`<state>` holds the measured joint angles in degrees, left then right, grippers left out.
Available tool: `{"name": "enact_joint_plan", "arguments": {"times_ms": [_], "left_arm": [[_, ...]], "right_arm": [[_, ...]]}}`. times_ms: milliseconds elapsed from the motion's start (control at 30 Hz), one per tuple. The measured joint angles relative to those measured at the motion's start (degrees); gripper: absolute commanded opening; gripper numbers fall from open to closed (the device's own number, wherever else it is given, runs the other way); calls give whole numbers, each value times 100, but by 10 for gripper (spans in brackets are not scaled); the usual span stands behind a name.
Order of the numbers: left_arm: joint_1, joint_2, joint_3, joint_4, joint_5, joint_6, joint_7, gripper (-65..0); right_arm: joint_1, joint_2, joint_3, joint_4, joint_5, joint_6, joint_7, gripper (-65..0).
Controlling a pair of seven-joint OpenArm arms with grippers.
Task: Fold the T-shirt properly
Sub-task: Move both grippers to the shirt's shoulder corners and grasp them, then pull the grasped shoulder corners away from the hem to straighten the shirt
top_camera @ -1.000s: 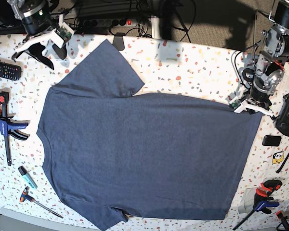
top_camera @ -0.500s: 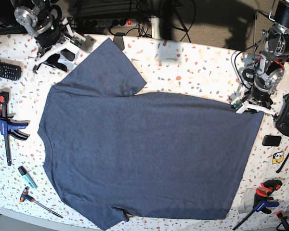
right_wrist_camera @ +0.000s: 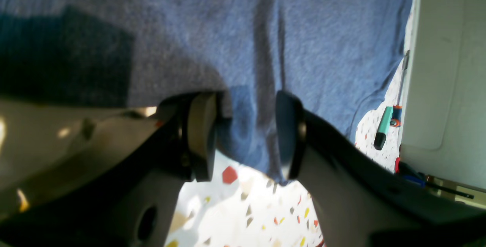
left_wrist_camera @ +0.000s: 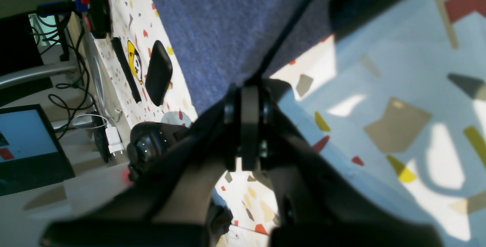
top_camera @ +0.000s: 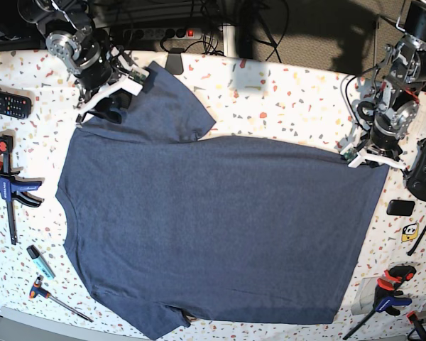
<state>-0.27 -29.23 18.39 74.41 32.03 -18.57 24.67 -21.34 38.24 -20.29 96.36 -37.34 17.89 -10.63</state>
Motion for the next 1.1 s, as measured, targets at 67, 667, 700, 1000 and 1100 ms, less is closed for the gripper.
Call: {"name": "enact_joint_plan", "arguments": {"times_ms": [67,667,700,1000,1100], "left_arm": [[0,0,0,0,0,0,0,-650],[0,0,0,0,0,0,2,-650],[0,0,0,0,-2,0,0,-650],[0,0,0,0,-9,0,0,-650],[24,-28,0,0,-321,236,85,-650]], "right_arm": [[127,2,-42,-81,28,2,4,-390],[658,-17,-50,-111,1322,1003,-20,-392],[673,-15,-50,-111,1373,1005,-17,-392],[719,-35,-55,-496,1508,894,205,-650],[706,-42,-72,-516,1589,439,175,-650]]}}
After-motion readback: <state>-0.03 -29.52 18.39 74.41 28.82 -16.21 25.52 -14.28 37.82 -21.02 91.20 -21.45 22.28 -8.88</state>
